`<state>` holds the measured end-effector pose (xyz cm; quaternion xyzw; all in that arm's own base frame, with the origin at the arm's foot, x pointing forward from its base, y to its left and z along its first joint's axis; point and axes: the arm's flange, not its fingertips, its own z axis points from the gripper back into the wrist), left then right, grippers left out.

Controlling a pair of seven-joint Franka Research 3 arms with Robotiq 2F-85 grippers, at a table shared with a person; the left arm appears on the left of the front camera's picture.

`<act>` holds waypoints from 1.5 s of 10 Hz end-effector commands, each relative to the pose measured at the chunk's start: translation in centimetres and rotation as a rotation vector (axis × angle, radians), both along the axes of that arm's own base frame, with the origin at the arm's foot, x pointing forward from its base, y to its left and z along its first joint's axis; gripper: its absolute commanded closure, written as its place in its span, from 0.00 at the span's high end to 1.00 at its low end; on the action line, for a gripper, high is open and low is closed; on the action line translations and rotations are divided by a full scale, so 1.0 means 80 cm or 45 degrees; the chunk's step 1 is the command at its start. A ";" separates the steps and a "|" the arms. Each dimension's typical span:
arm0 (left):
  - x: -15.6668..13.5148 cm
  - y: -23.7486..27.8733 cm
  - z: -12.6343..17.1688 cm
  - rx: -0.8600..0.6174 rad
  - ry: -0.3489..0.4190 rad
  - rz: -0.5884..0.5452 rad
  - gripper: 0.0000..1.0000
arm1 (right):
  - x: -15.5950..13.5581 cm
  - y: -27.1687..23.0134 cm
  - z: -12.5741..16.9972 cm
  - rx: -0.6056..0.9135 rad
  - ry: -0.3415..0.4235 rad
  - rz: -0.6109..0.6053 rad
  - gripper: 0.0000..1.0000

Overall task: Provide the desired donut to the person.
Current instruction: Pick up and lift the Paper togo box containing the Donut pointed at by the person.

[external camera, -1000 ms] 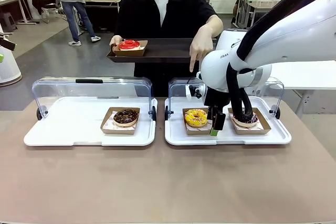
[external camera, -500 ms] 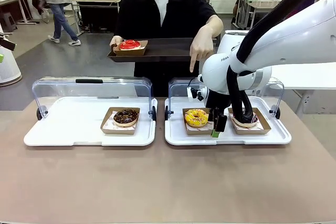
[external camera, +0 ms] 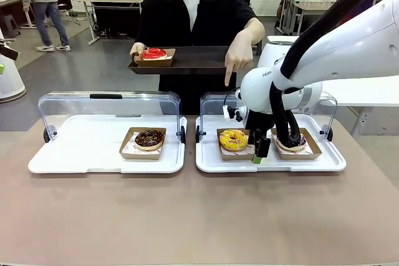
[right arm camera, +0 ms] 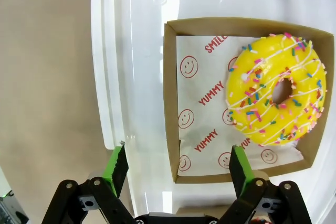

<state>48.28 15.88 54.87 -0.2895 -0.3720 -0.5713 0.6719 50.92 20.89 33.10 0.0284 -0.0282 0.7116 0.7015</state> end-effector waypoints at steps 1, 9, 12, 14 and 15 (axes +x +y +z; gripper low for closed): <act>-0.001 -0.001 0.001 -0.012 -0.006 0.004 1.00 | 0.011 -0.003 -0.012 -0.019 -0.031 0.010 1.00; -0.001 -0.001 0.001 -0.012 -0.006 0.004 1.00 | 0.025 -0.010 -0.022 0.003 -0.027 0.027 0.42; -0.001 -0.001 0.001 -0.012 -0.006 0.004 1.00 | 0.025 -0.010 -0.023 0.005 -0.026 0.025 0.00; -0.001 -0.001 0.001 -0.012 -0.006 0.004 1.00 | 0.025 -0.010 -0.022 0.008 -0.030 0.023 0.00; -0.001 -0.001 0.001 -0.012 -0.006 0.004 1.00 | 0.025 -0.010 -0.022 0.007 -0.030 0.023 0.00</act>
